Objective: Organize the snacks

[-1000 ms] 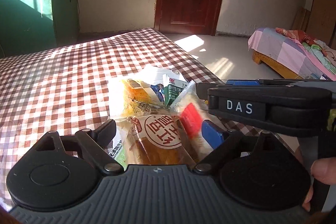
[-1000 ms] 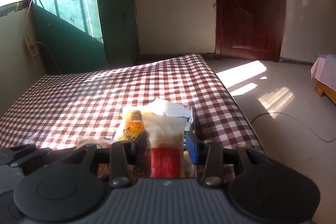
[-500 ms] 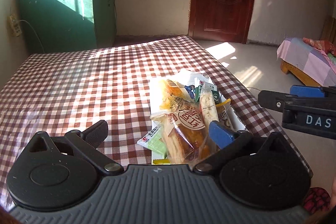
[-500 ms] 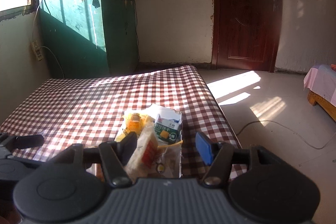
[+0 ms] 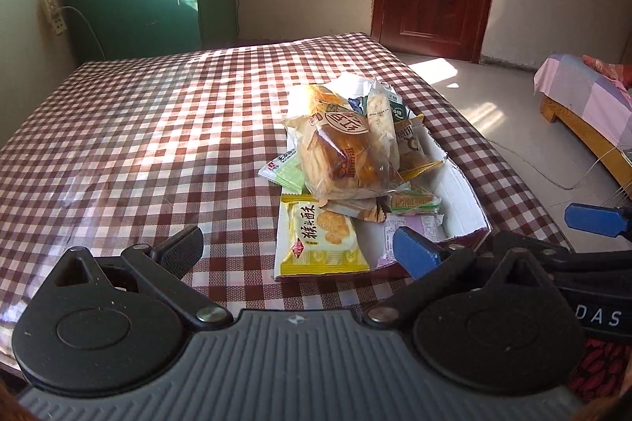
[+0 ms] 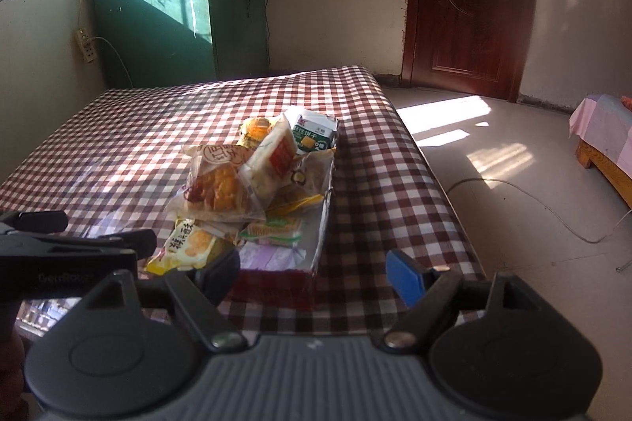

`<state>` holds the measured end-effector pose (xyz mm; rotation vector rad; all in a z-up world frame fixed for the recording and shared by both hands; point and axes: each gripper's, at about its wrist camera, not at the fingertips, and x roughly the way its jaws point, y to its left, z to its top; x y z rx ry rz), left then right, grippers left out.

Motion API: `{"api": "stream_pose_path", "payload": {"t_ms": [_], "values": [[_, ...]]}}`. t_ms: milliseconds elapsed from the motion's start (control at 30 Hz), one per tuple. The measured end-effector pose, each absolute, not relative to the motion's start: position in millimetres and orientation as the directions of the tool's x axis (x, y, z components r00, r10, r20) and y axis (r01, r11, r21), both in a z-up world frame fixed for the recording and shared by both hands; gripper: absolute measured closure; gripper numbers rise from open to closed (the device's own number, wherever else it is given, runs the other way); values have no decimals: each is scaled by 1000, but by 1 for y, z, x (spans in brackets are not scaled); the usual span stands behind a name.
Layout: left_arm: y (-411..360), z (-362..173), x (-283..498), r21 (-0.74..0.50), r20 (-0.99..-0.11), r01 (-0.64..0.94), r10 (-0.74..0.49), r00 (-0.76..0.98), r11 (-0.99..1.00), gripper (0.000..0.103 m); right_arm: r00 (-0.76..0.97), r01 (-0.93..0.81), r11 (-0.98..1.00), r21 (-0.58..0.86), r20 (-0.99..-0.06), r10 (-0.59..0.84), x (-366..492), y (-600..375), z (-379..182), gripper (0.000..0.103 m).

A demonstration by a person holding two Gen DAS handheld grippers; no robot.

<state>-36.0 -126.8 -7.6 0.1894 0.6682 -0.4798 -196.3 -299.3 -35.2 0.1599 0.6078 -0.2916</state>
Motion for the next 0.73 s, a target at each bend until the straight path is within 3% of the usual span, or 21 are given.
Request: {"api": "stream_pose_path", "payload": {"t_ms": [733], "values": [[-124, -19, -25, 5, -676, 484, -354, 646, 875, 0, 766, 305, 949, 80, -612, -195, -189, -298, -48, 16]]}}
